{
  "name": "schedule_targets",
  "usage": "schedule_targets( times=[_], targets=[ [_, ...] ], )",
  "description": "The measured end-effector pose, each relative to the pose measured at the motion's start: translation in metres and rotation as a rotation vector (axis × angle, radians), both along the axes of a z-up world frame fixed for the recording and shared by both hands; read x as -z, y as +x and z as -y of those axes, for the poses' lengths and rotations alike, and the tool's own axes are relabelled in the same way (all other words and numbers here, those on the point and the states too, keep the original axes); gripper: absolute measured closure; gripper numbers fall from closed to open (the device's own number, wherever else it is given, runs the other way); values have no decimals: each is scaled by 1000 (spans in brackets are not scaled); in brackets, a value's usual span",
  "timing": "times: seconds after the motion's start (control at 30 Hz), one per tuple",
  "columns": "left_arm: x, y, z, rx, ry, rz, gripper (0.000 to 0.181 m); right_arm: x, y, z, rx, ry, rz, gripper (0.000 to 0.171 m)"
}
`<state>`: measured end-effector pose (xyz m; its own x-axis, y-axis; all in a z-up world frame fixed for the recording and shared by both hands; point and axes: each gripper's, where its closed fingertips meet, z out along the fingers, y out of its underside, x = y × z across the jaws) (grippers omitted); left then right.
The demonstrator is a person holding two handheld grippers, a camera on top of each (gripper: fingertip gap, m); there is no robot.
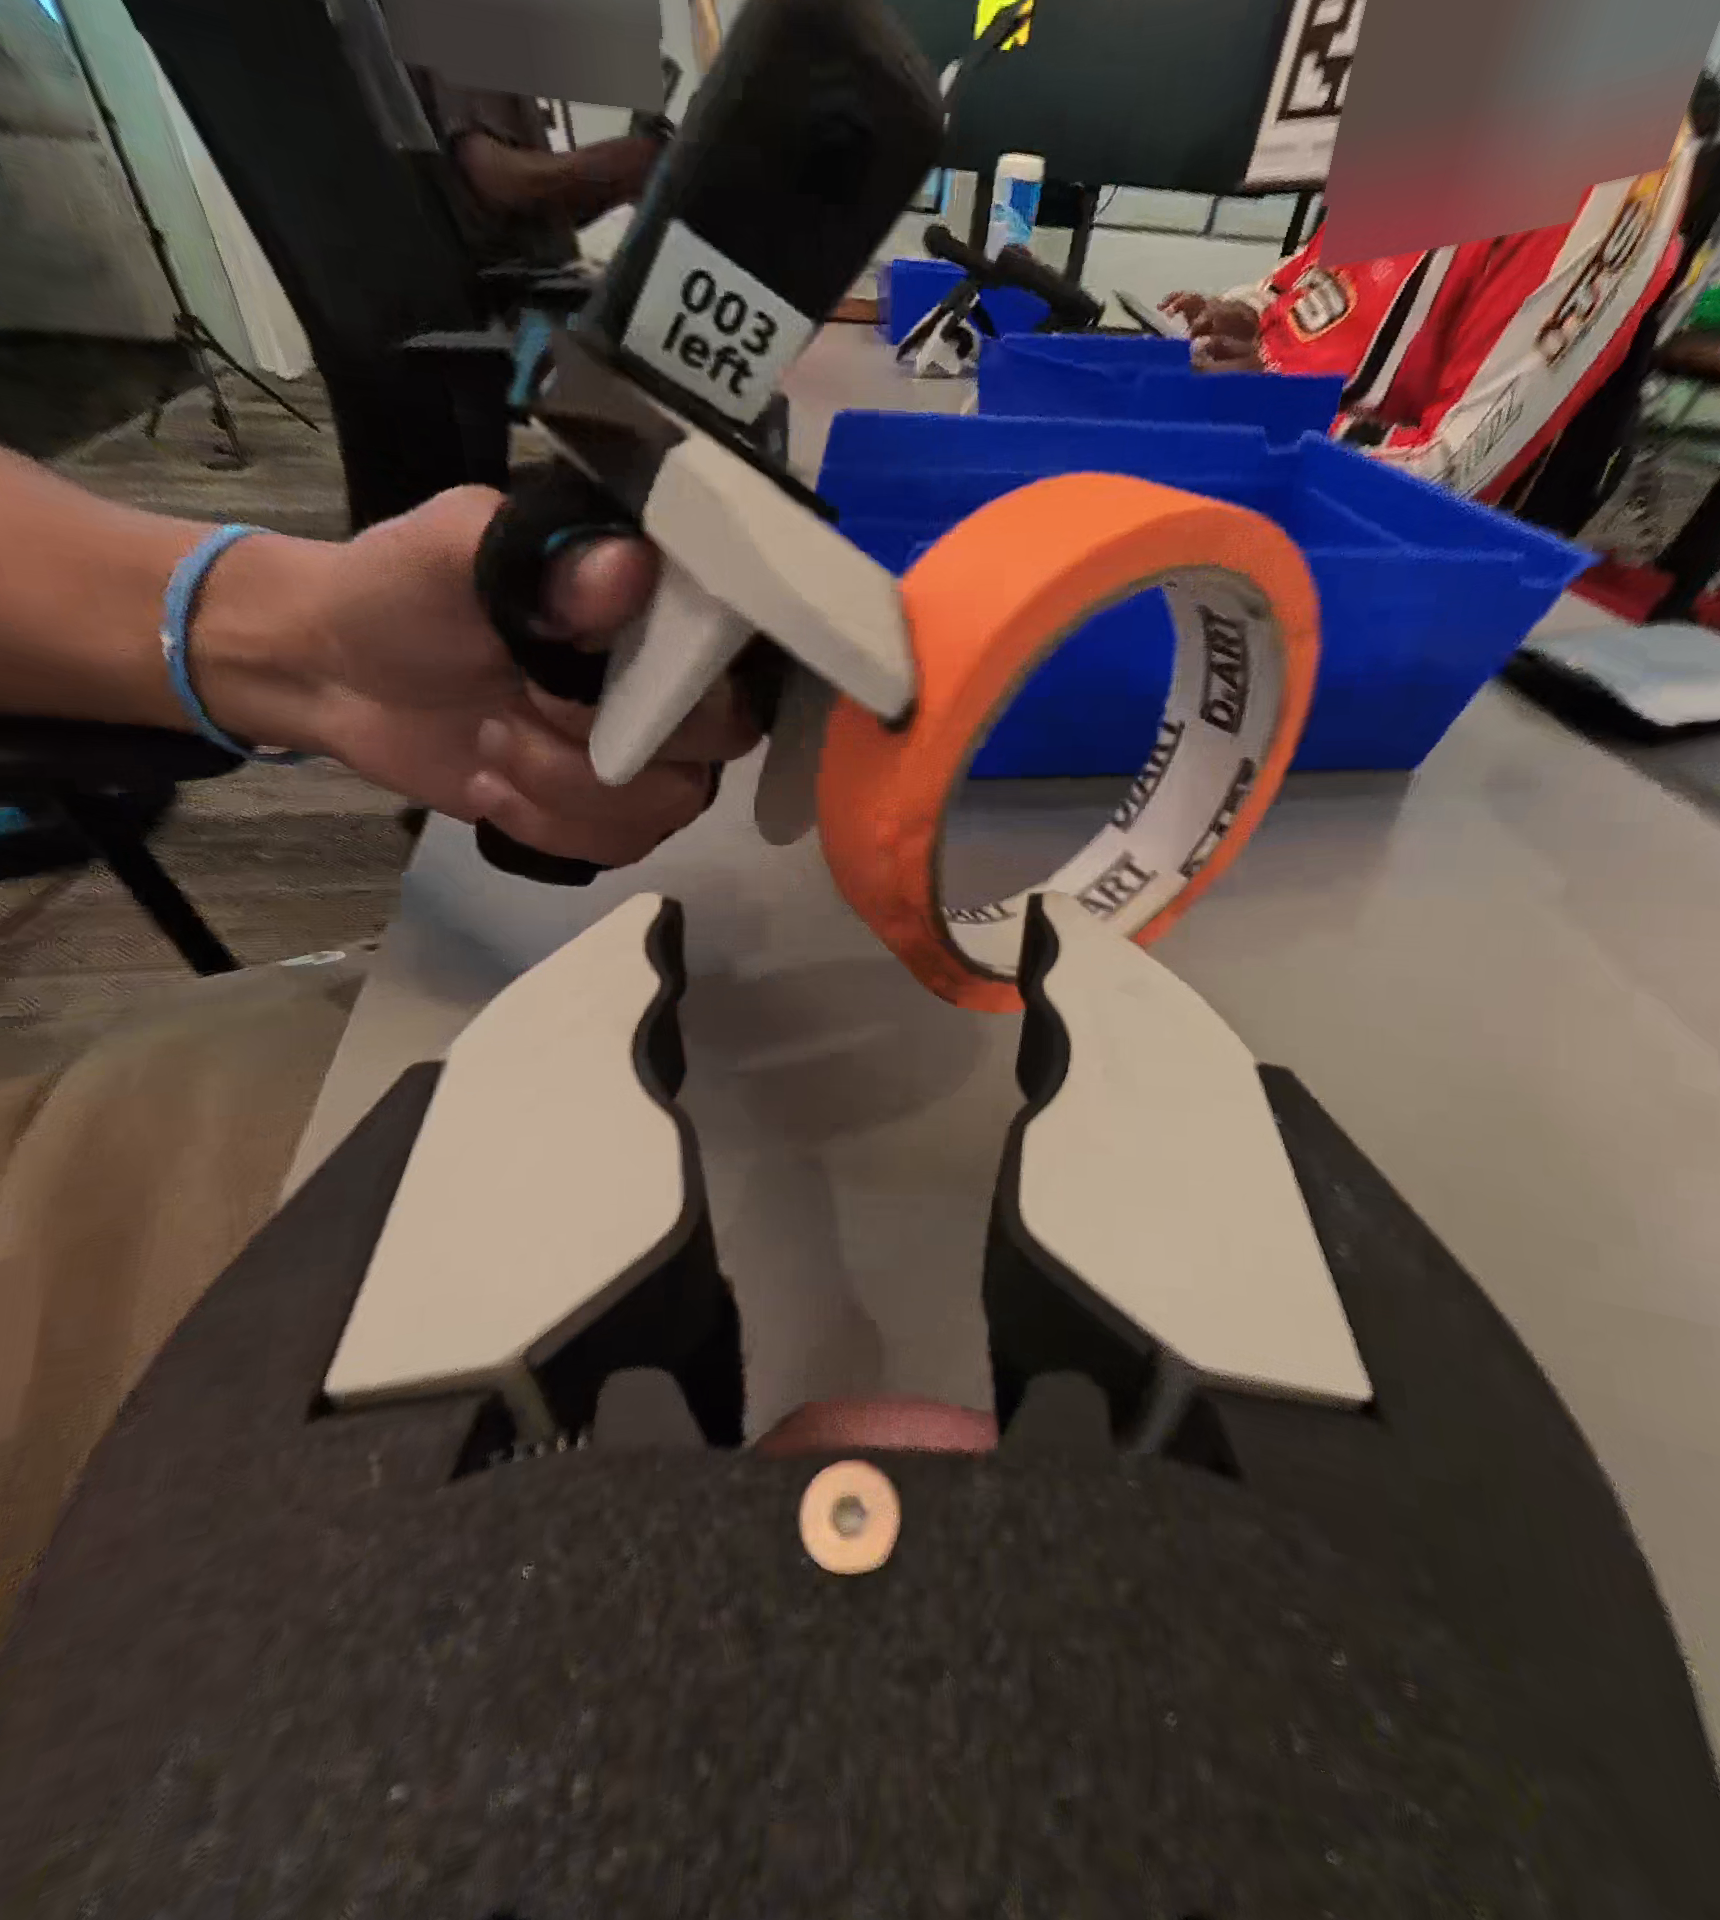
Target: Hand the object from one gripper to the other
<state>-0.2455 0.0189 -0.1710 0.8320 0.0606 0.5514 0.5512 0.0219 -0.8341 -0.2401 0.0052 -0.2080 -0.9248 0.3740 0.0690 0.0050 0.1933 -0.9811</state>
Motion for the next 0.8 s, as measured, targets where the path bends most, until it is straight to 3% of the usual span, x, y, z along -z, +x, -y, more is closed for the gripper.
schedule_targets(
  times=[0.1,0.17,0.3,0.4,0.43,0.63,0.73,0.8],
  targets=[
    [-12,0,3,12,82,64,171,-7,-10,8,154,8,-146,107],
    [-16,-4,6,-27,111,94,171,-14,-29,-1,353,23,-240,111],
    [-26,-11,8,-96,199,188,172,-9,-31,12,420,79,-325,117],
    [-25,-11,7,-111,246,246,171,-13,-36,7,559,97,-390,141],
    [-25,-12,6,-118,263,264,171,-13,-38,5,585,108,-386,142],
    [-21,-13,3,-137,233,207,170,-9,-40,-2,569,149,-307,143],
    [-17,-15,7,-165,139,83,150,-21,-43,-14,546,117,-293,143],
    [-12,-21,14,-215,53,-27,149,-33,-46,-29,533,82,-282,143]
  ],
)
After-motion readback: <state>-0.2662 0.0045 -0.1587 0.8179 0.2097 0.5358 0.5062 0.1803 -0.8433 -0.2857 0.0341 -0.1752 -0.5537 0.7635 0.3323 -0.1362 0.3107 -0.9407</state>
